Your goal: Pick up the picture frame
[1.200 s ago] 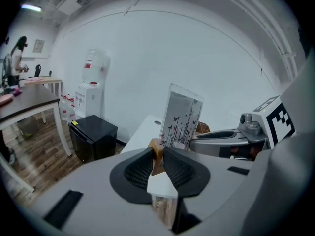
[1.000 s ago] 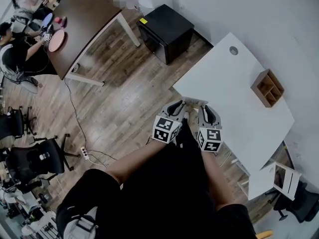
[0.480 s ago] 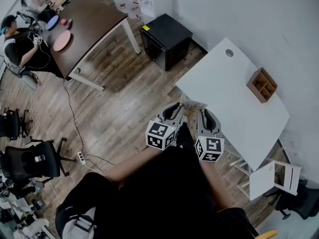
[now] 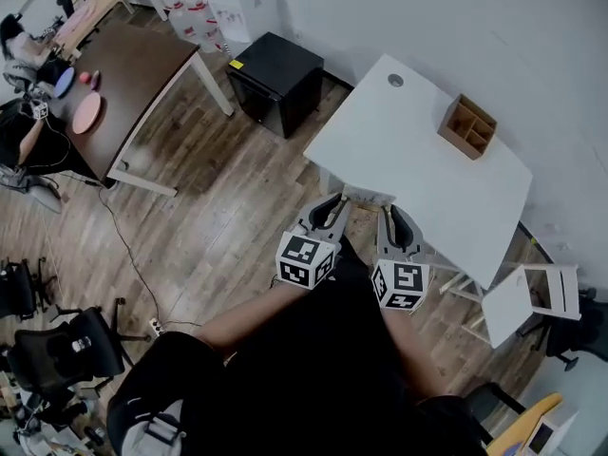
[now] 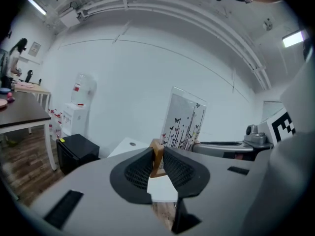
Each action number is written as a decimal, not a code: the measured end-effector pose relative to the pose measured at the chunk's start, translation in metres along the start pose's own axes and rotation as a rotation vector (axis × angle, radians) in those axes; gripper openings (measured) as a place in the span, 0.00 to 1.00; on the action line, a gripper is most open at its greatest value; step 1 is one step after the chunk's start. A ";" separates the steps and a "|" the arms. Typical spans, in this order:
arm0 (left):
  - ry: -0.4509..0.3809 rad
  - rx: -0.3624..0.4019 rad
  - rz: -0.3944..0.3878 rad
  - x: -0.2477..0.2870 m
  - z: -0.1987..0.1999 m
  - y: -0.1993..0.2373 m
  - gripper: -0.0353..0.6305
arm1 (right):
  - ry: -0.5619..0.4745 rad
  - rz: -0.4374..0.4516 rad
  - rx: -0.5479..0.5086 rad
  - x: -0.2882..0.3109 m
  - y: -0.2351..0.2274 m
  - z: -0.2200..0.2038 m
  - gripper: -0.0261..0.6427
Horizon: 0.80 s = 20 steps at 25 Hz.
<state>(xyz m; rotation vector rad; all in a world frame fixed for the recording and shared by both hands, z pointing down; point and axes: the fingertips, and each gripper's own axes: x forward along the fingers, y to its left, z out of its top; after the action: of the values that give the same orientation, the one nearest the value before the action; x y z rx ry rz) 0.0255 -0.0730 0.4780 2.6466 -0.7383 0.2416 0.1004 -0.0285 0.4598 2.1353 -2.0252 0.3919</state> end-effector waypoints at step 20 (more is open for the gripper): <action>0.079 0.137 -0.312 0.054 -0.010 -0.099 0.15 | -0.041 -0.355 0.090 -0.077 -0.079 -0.012 0.16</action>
<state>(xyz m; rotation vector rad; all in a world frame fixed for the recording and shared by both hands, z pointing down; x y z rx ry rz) 0.1224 -0.0157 0.4702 2.8139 -0.2856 0.3164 0.1754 0.0534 0.4517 2.5128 -1.6245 0.3927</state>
